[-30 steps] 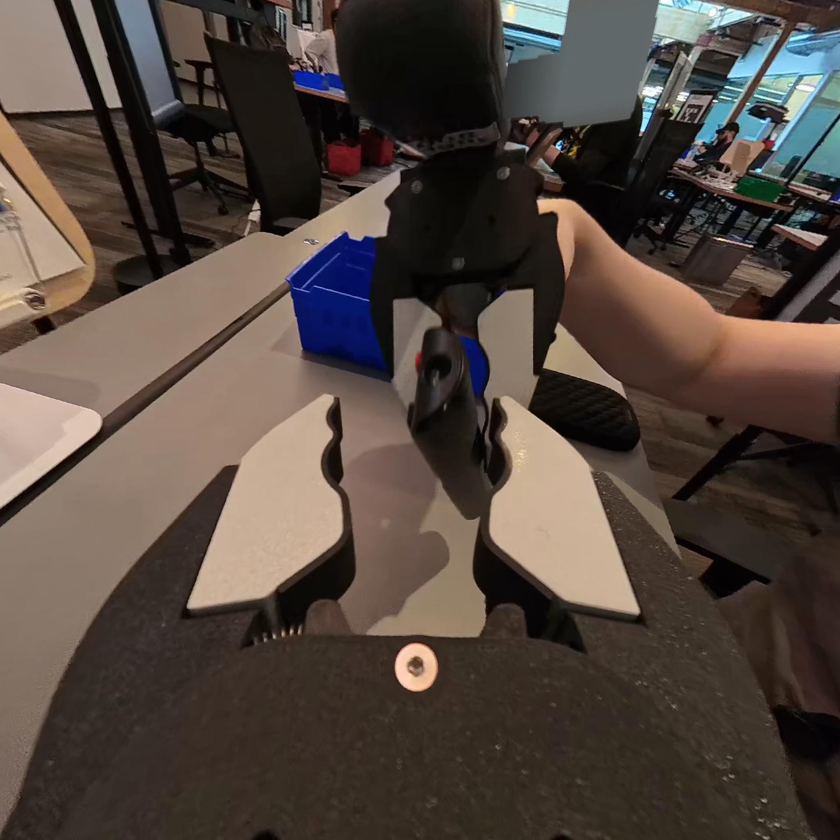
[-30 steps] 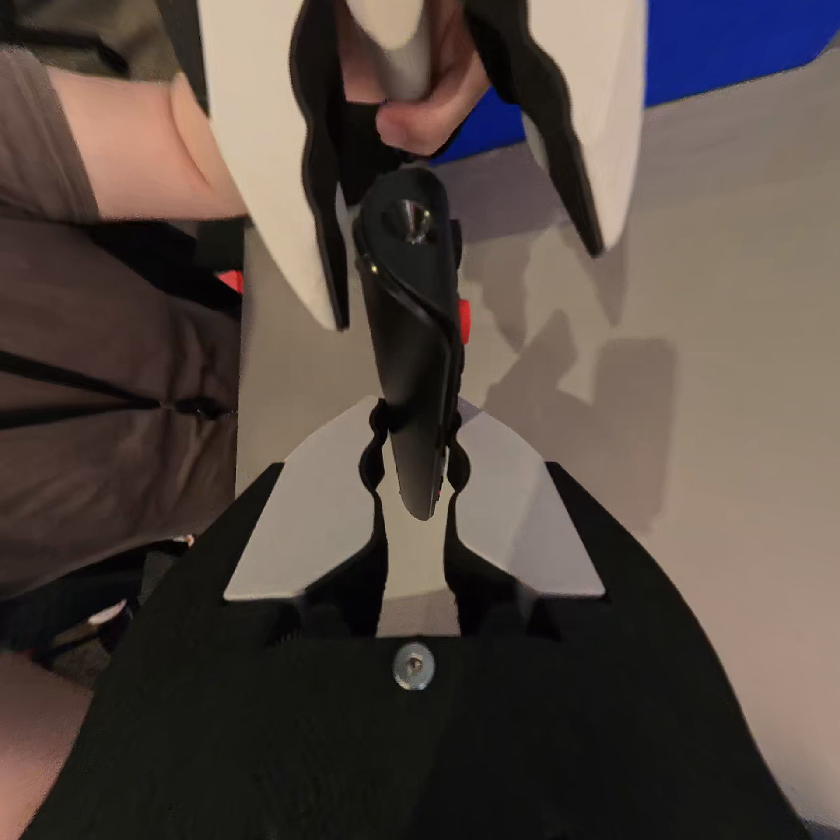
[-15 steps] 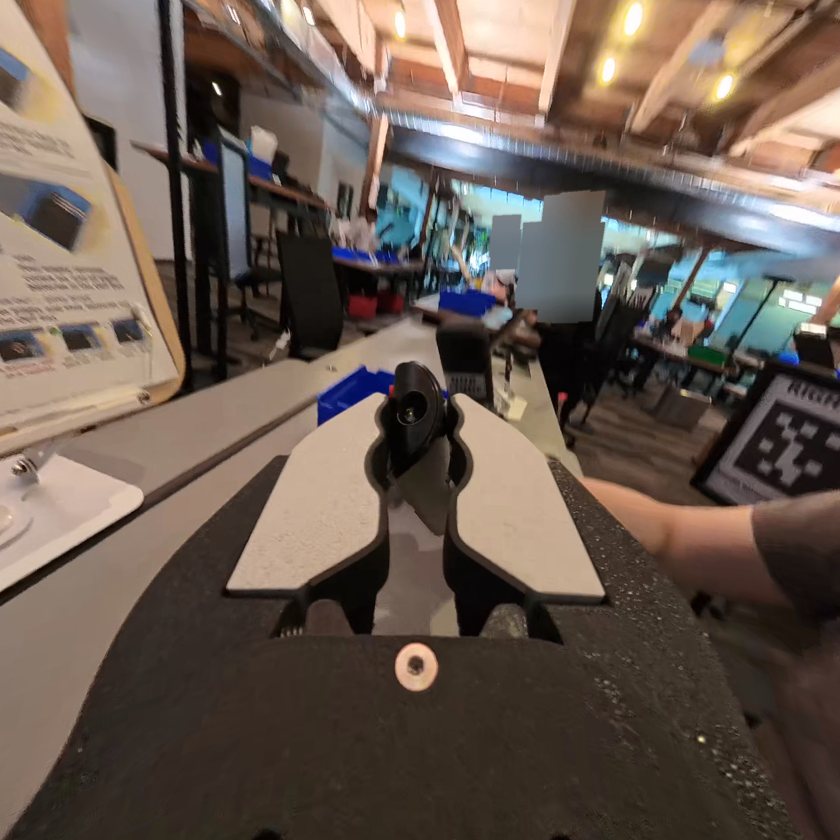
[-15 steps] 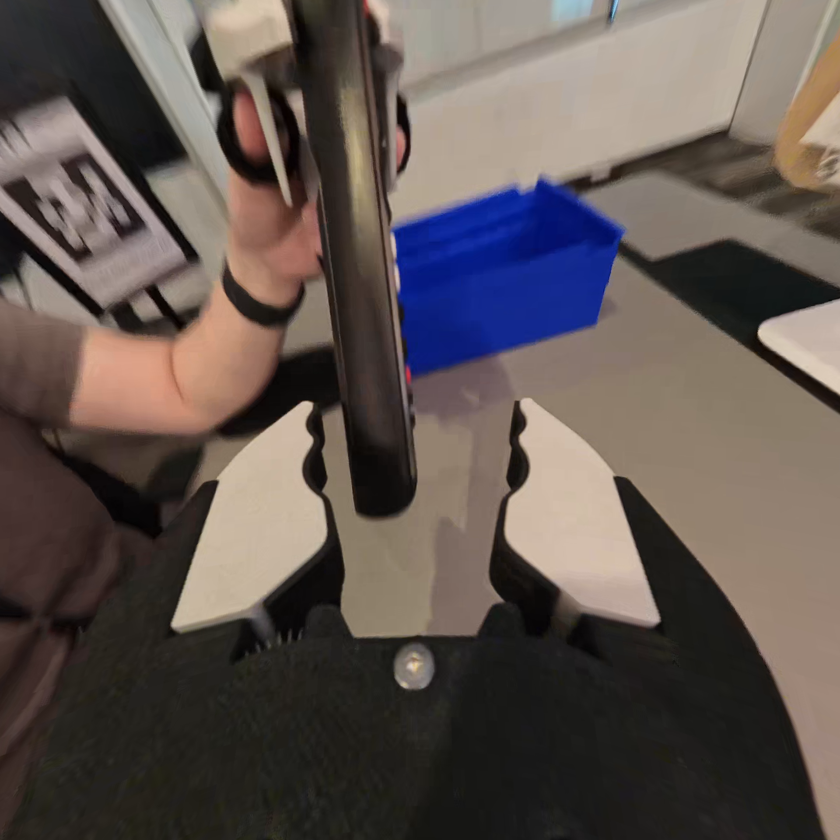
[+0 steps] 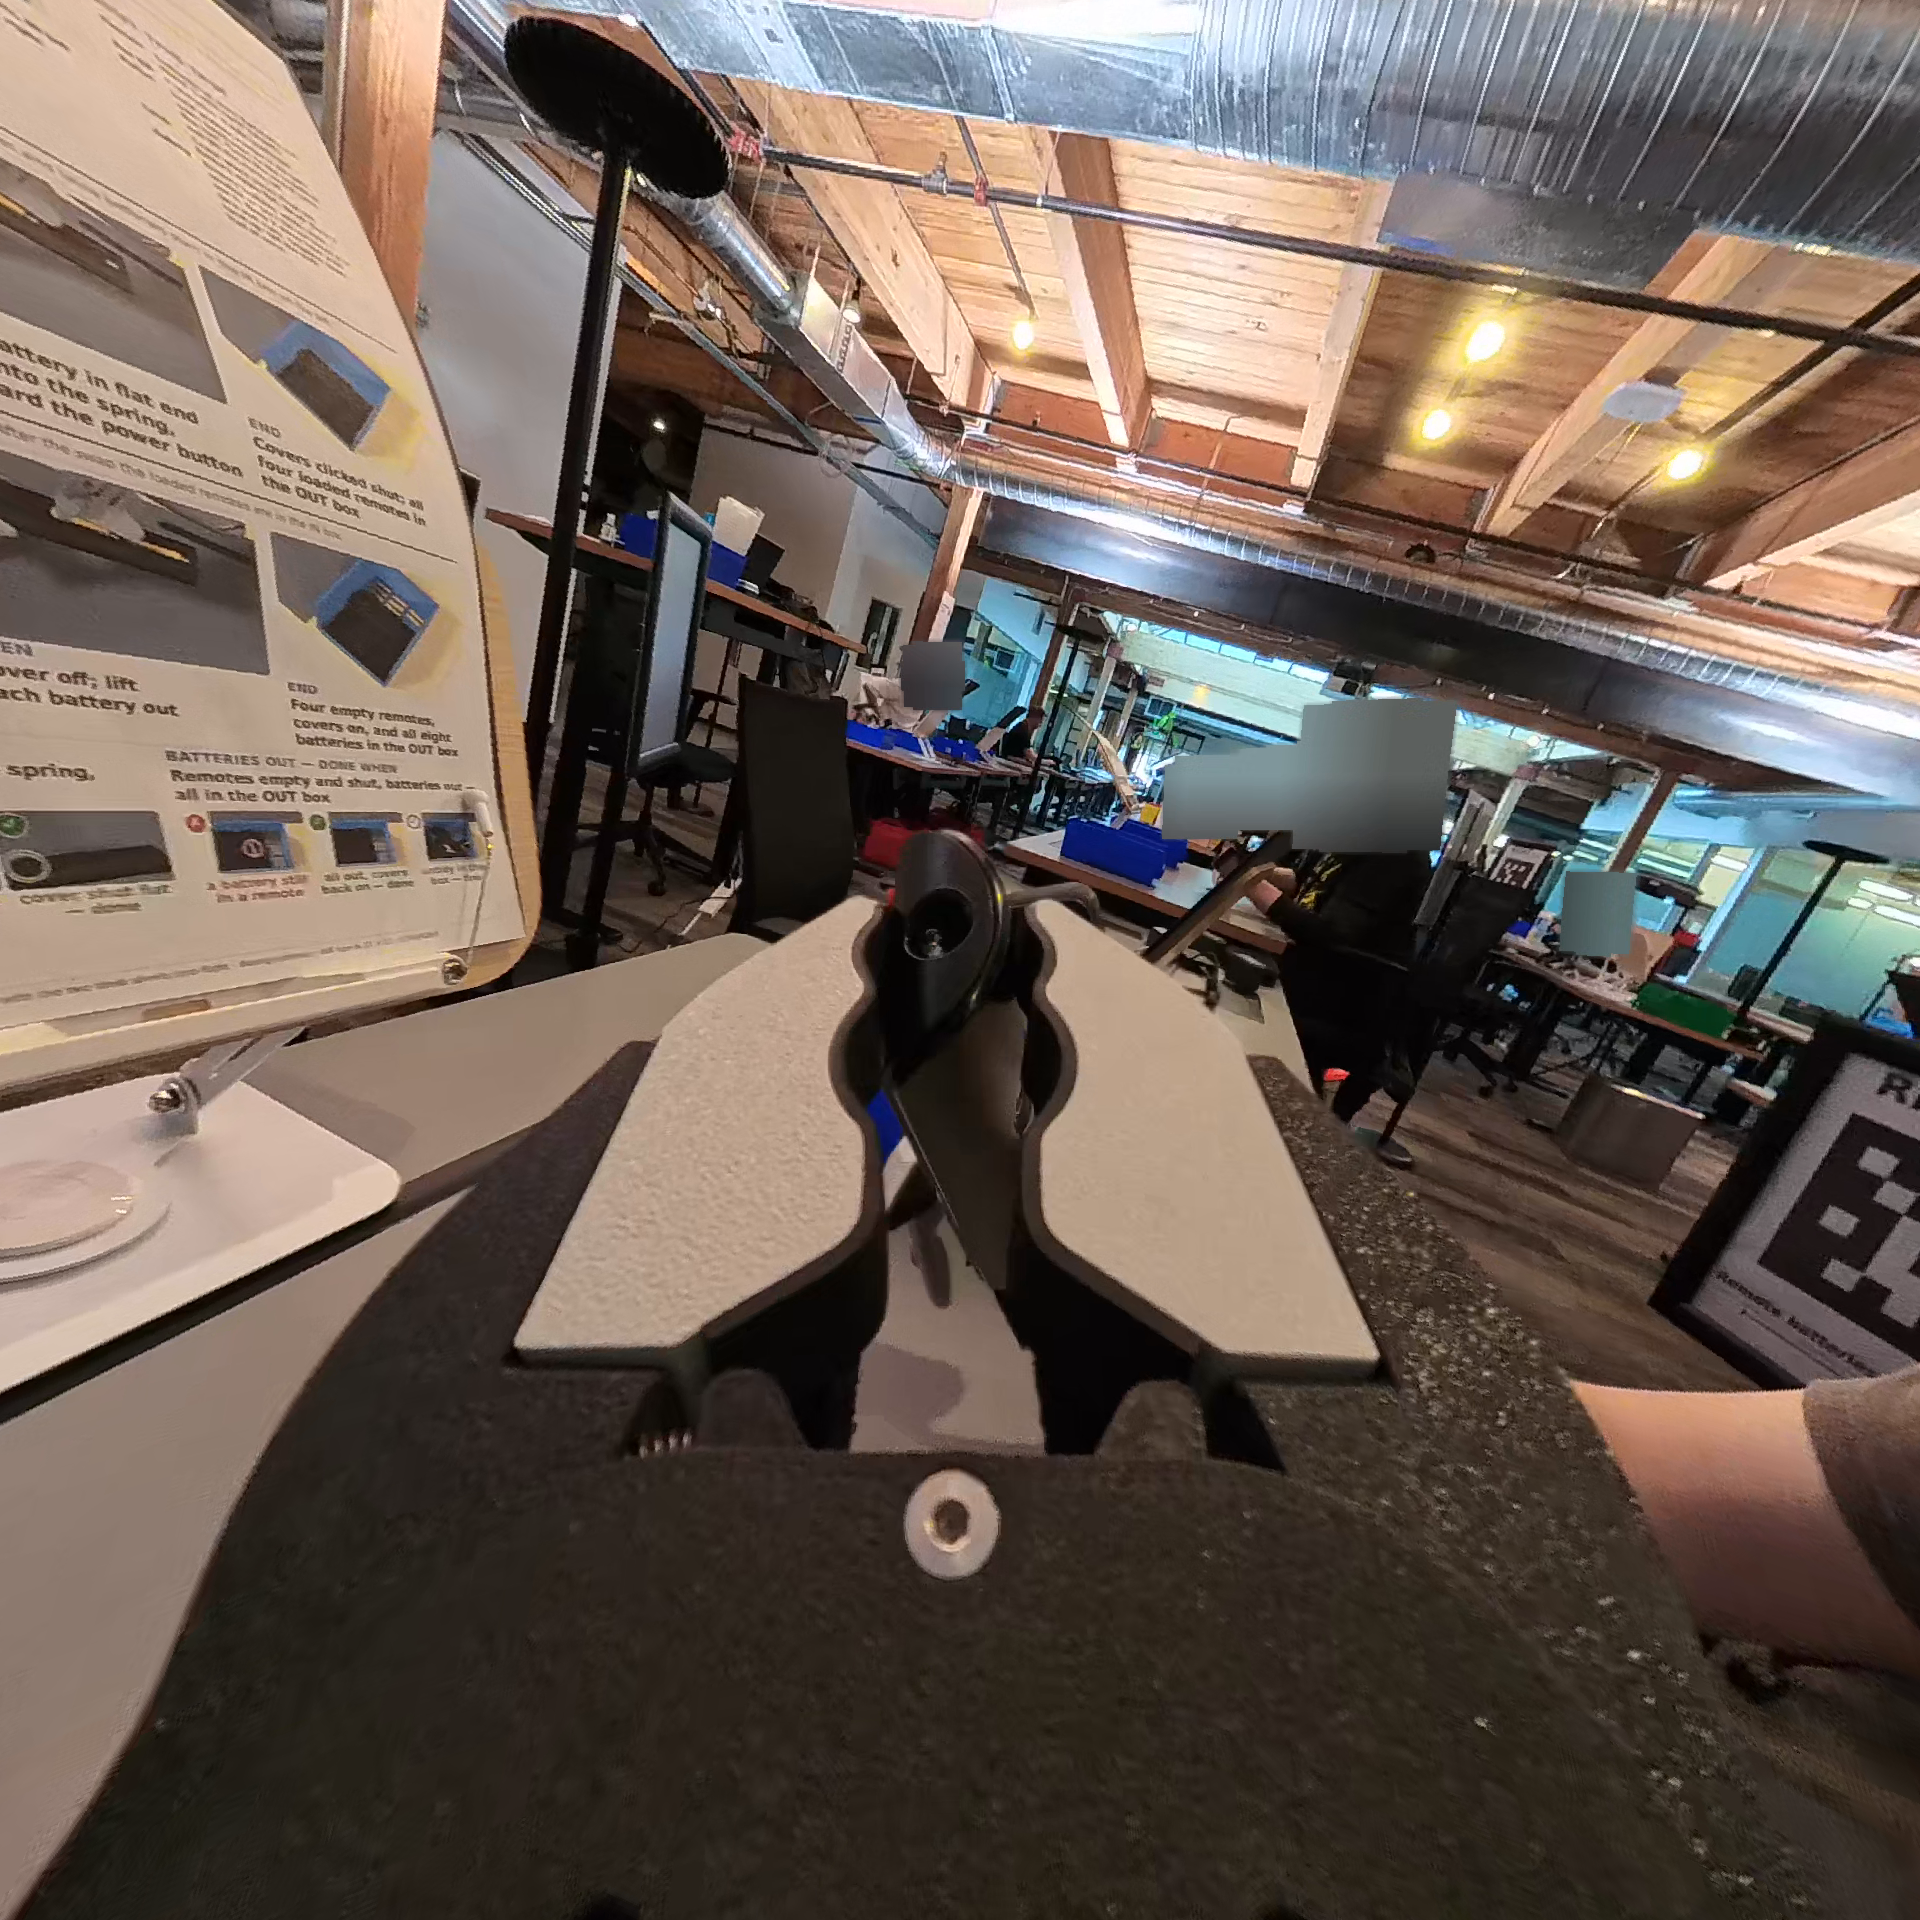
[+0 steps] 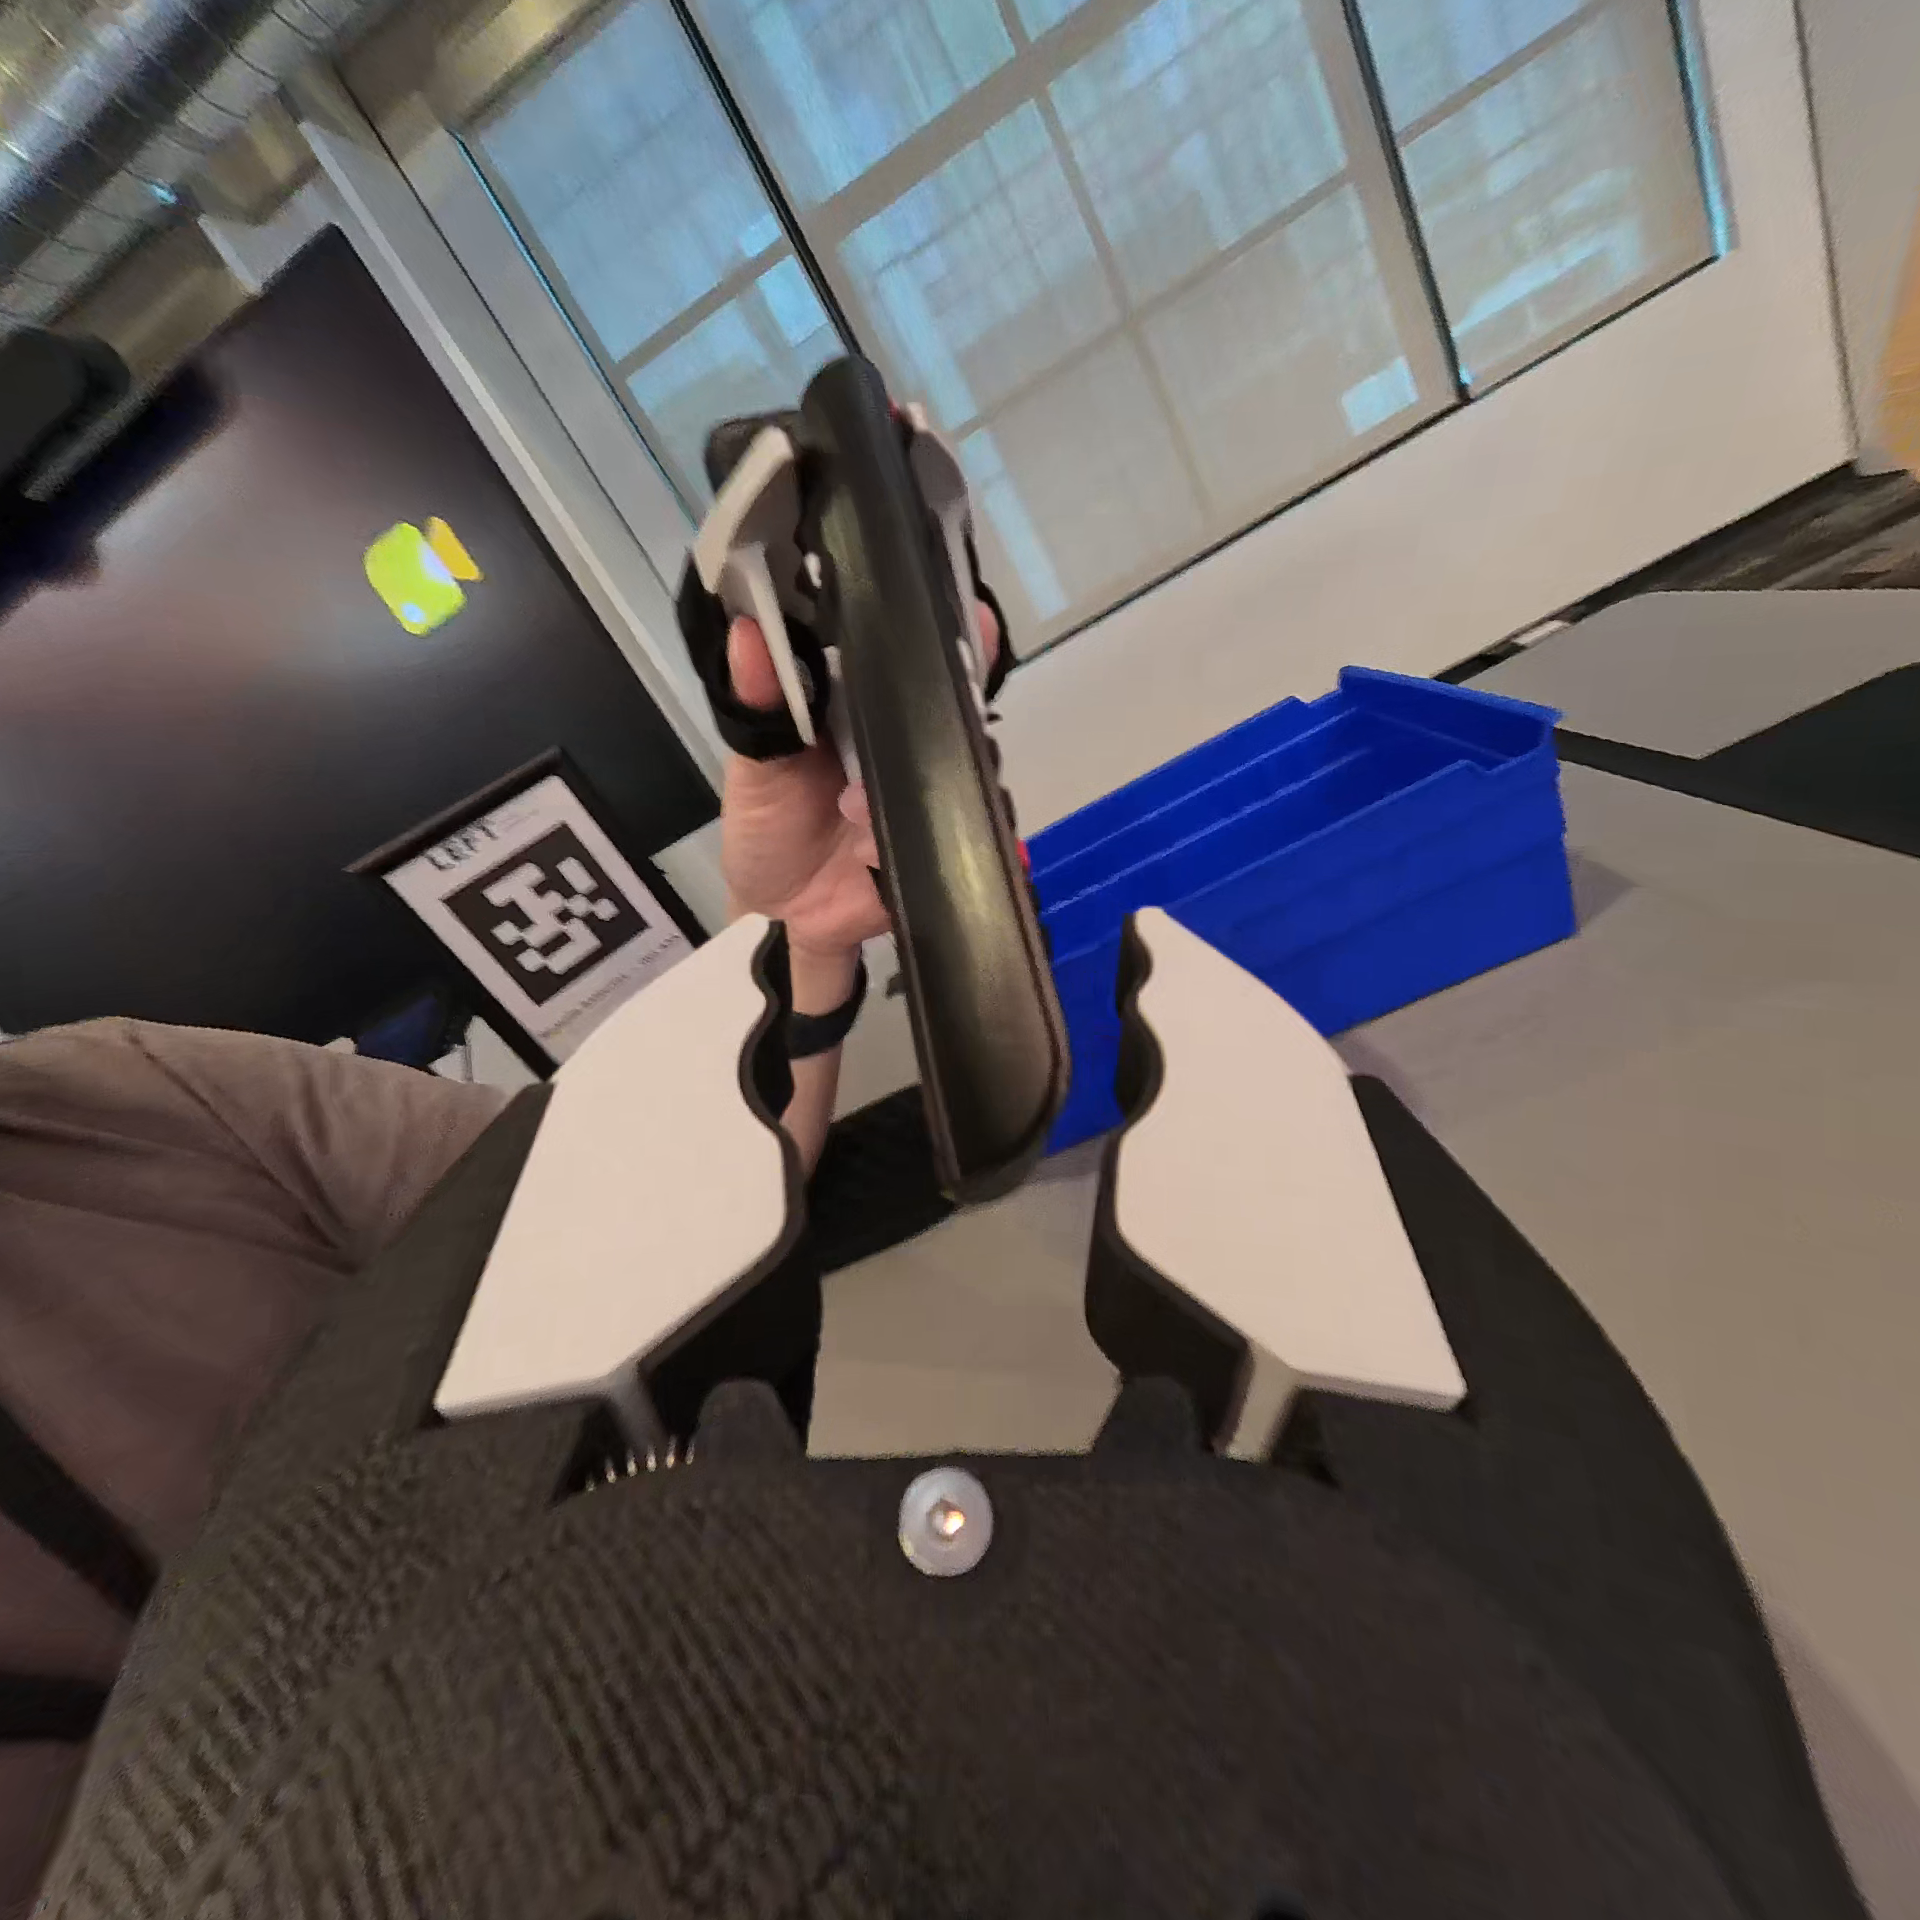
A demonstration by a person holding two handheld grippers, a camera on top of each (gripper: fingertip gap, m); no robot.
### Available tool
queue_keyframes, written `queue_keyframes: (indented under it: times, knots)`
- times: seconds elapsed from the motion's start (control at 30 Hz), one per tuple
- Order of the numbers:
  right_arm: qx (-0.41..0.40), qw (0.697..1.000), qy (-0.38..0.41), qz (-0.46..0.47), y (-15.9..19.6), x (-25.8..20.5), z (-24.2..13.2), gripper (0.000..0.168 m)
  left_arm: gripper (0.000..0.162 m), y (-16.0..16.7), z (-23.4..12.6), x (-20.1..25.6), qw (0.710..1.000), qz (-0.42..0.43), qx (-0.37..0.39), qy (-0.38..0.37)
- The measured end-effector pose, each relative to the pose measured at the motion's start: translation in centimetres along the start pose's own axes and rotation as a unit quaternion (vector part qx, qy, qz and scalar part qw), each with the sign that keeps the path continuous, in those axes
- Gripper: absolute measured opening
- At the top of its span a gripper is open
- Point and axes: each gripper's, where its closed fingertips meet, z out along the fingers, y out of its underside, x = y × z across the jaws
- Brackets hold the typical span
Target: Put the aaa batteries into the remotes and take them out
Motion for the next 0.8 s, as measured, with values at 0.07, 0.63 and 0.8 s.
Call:
queue_keyframes:
  times: [0.07,0.63,0.8]
  knots:
    - [0.009,0.999,0.002,-0.033,-0.1,-0.2,-0.1,0.035,0.023,0.2,0.0,0.0,1.000,-0.007,-0.004,0.006]
    - [-0.195,0.973,-0.043,0.112,-0.4,-1.8,-6.4,0.024,0.054,9.8,1.2,1.3,0.958,0.077,-0.266,0.082]
    - [-0.203,0.971,-0.030,0.126,-0.3,-1.2,-6.8,0.024,0.046,11.3,1.7,1.9,0.952,0.055,-0.280,0.112]
